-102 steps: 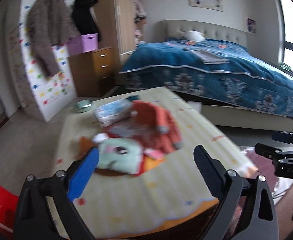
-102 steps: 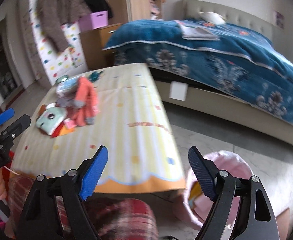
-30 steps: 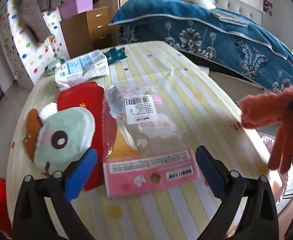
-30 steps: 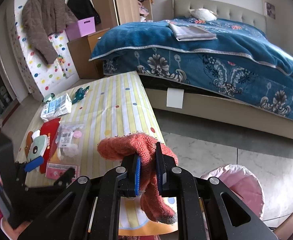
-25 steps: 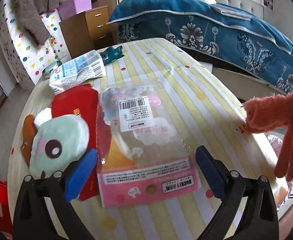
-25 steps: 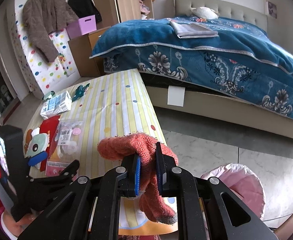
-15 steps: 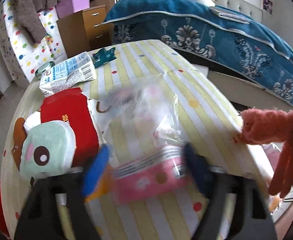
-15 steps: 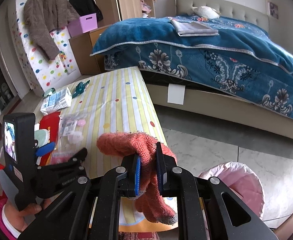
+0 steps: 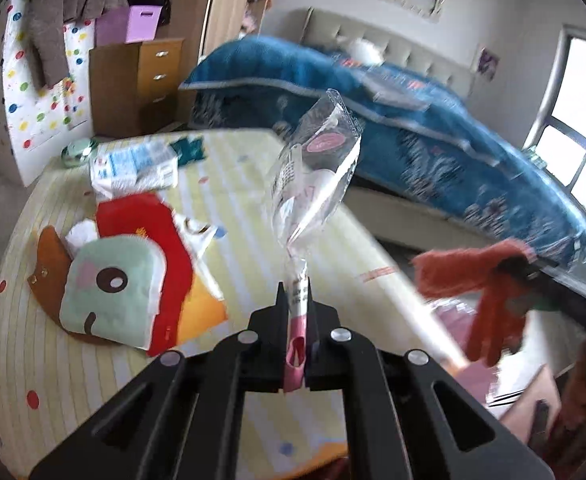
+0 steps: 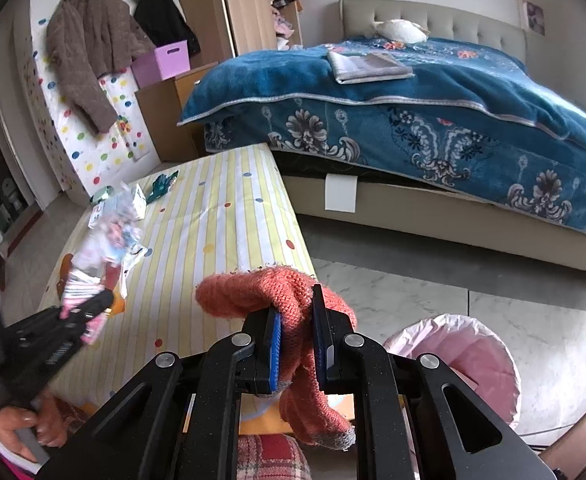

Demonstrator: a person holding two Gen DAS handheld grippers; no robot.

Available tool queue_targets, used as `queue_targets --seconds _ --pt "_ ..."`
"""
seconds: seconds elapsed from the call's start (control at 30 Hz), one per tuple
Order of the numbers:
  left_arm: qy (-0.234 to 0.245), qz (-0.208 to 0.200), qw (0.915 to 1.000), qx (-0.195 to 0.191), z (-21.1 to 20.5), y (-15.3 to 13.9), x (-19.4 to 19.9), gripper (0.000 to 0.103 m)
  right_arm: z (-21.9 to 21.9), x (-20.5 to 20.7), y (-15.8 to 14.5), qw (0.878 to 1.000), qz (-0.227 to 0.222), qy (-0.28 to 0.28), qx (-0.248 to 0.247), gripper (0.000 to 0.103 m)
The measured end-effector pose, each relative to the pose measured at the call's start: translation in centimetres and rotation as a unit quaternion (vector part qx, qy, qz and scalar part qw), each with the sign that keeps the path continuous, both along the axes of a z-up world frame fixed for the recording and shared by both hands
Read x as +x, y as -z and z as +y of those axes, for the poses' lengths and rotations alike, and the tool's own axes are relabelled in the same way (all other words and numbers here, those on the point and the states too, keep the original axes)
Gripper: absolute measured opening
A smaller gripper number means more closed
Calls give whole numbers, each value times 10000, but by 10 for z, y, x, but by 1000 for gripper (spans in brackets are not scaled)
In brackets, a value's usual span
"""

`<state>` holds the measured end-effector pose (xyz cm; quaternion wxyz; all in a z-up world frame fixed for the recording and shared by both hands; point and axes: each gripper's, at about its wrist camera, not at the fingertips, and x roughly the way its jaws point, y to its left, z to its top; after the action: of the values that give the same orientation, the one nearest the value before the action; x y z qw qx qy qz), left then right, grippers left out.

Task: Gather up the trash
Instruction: 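Carry glove and packet over the wastebasket and open both tools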

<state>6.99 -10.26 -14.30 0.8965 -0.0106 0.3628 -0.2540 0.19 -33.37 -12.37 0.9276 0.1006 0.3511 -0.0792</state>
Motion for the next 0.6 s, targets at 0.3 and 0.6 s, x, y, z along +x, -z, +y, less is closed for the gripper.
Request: queue_targets --seconds 0.3,0.6 --pt "788 -709 9943 -75 -53 -52 -55 4 -34 -49 -11 9986 -137 516 -3 14" --pt "1951 -701 9782 80 -152 -42 -98 4 -90 -104 -6 9906 -86 1366 -72 14"
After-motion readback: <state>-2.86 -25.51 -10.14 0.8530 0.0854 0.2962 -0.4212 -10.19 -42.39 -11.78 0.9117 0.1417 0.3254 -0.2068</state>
